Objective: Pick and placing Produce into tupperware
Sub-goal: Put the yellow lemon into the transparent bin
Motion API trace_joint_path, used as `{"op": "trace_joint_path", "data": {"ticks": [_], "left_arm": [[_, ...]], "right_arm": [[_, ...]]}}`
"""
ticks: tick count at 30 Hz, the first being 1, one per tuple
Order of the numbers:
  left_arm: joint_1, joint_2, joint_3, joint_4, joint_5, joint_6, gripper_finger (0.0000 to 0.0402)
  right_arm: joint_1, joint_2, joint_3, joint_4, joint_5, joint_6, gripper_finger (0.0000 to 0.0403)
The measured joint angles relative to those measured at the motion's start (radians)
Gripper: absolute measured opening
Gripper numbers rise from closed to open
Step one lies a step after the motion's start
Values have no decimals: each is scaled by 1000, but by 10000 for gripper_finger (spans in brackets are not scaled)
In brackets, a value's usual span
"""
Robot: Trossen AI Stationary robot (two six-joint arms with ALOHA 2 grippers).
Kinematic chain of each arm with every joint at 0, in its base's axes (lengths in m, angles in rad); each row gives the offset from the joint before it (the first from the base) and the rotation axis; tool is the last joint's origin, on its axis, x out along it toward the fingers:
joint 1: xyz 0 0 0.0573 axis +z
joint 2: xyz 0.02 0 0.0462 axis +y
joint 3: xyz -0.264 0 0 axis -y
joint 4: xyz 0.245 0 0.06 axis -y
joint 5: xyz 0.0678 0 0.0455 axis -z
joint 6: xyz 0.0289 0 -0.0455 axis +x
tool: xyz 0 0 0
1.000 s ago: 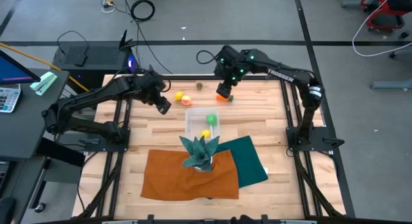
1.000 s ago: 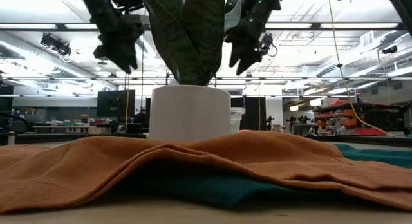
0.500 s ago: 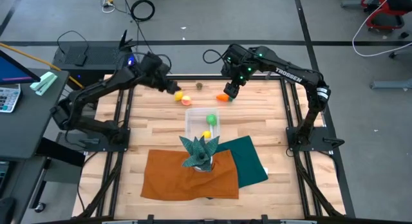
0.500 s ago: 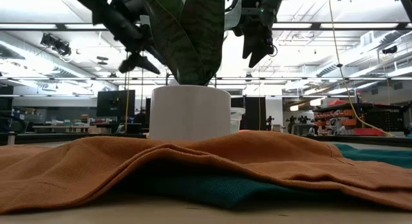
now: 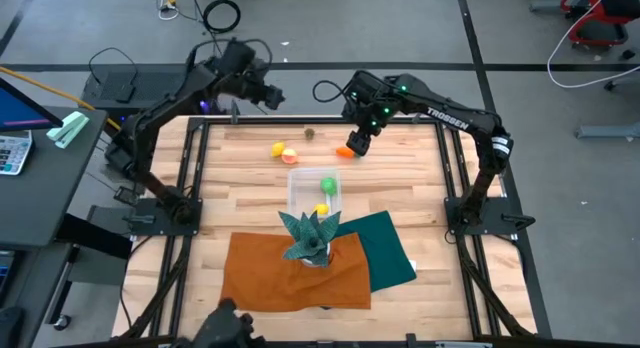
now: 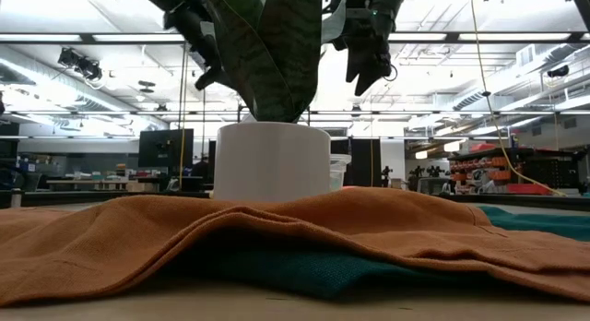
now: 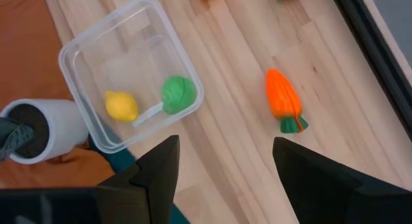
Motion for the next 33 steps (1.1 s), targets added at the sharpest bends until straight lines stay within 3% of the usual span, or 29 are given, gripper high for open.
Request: {"op": "trace_joint_path", "data": {"ticks": [4, 9, 13, 23, 33], "left_arm": [[-15, 113, 153, -275, -103, 126, 133], [-37, 215, 180, -457, -243, 232, 161], [-54, 264, 152, -459, -325, 227, 194], [-126, 351, 125, -390, -364, 164, 253], [-179, 420, 124, -378, -420, 184, 235]], "right_arm": [[17, 0, 0, -3, 3, 9, 215], [40, 0, 0, -3, 11, 12, 215], [57, 0, 0, -3, 26, 15, 215], [68, 0, 0, 7, 31, 48, 215], [83, 1, 0, 7, 30, 74, 215]]}}
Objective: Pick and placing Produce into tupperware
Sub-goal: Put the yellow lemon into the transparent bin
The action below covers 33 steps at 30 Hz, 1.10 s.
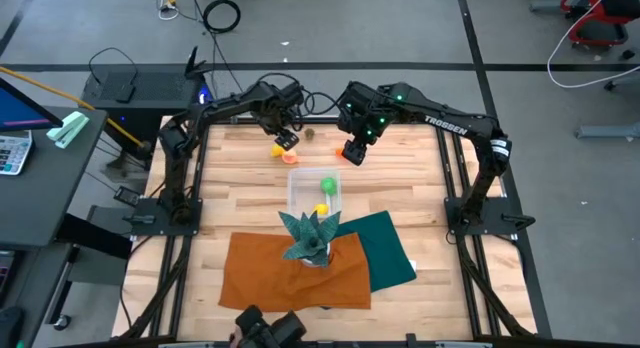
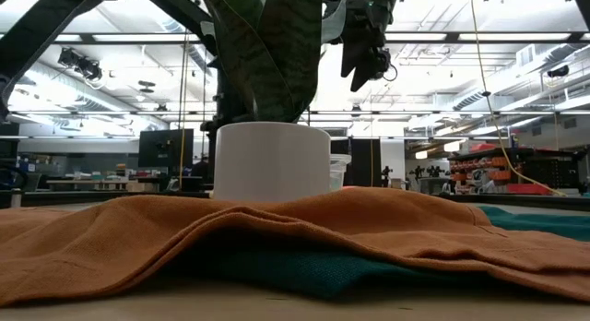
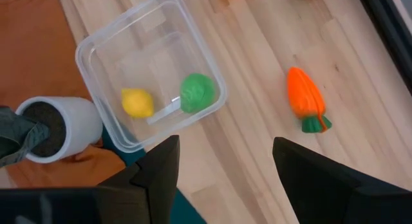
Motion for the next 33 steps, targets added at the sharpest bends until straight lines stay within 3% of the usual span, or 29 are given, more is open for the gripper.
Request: {"op": "trace_joint_path", "data": {"ticks": [17, 33], "left_arm": [[-6, 6, -136, 52, 39, 180, 242], [-6, 5, -152, 140, 42, 266, 301]], "right_arm": [[30, 0, 0, 10, 0, 1, 215], [30, 0, 0, 20, 0, 9, 215]]}}
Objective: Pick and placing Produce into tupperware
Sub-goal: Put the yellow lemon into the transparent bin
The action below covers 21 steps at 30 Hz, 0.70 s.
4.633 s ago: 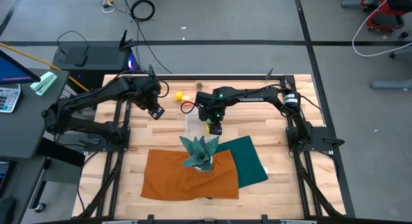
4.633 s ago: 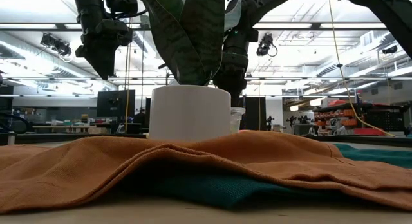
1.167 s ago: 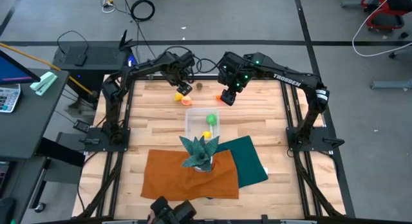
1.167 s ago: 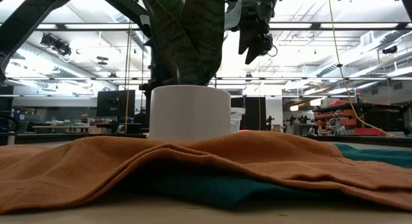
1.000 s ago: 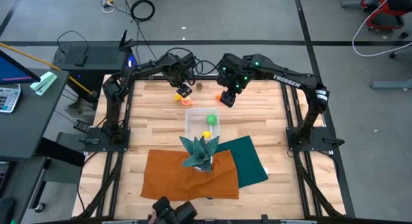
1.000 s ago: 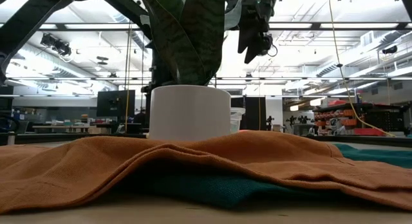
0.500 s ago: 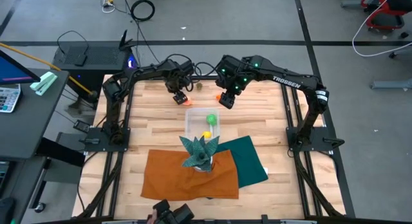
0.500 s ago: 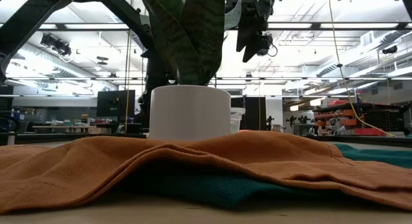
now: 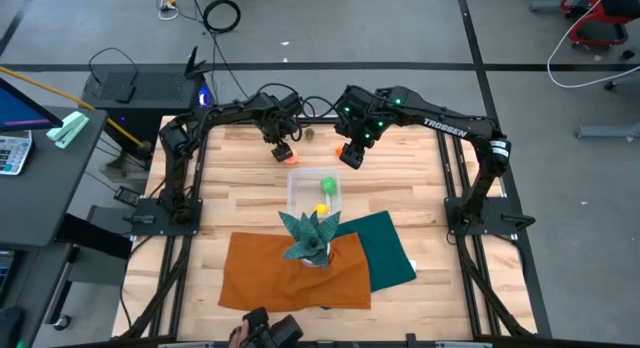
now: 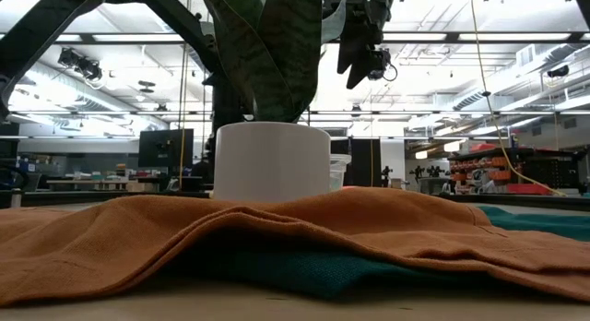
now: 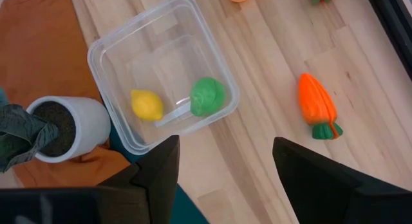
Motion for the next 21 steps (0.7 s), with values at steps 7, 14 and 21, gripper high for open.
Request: {"op": "trace_joint_path", "data": {"ticks": [7, 14, 21], "left_arm": [[1, 0, 0, 3, 0, 12, 315], [7, 0, 0, 16, 18, 21, 316], [15, 8, 0, 16, 40, 39, 315]], "right_arm": [[0, 0, 0, 4, 0, 0, 215], [0, 0, 0, 8, 0, 4, 215], [0, 0, 0, 15, 0, 9, 215]]}}
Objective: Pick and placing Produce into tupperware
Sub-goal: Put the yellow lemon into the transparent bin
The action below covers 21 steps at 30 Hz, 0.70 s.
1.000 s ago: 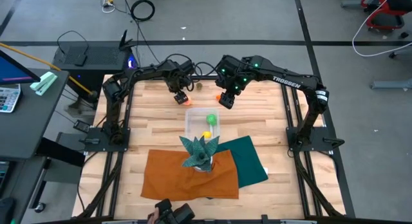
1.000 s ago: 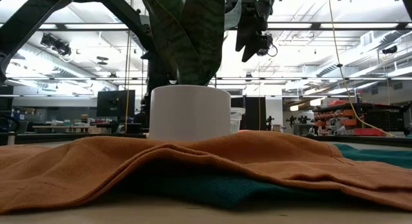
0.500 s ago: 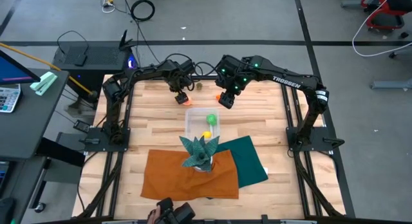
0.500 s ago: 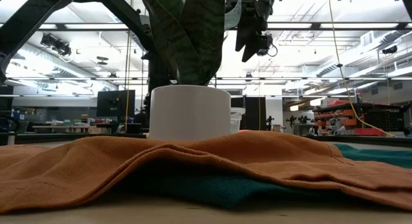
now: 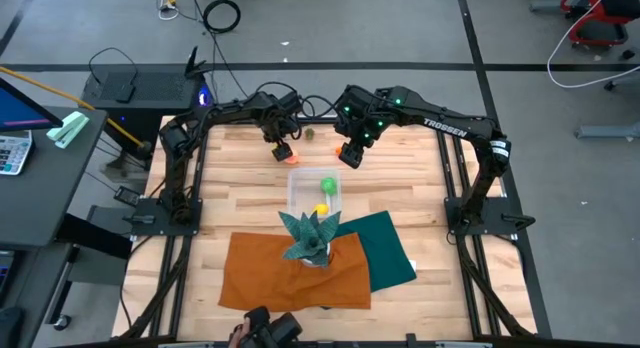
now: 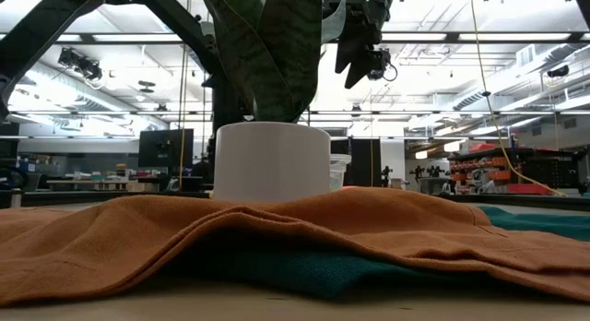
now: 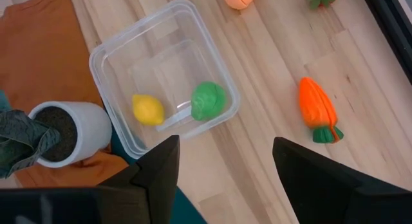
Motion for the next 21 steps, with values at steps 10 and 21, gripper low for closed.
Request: {"op": "trace_joint_path", "data": {"ticks": [10, 21], "left_arm": [[2, 60, -1, -39, 39, -28, 314], [-9, 62, -1, -10, 40, -19, 302]], "right_arm": [[0, 0, 0, 3, 0, 1, 215], [0, 0, 0, 18, 0, 1, 215]]}}
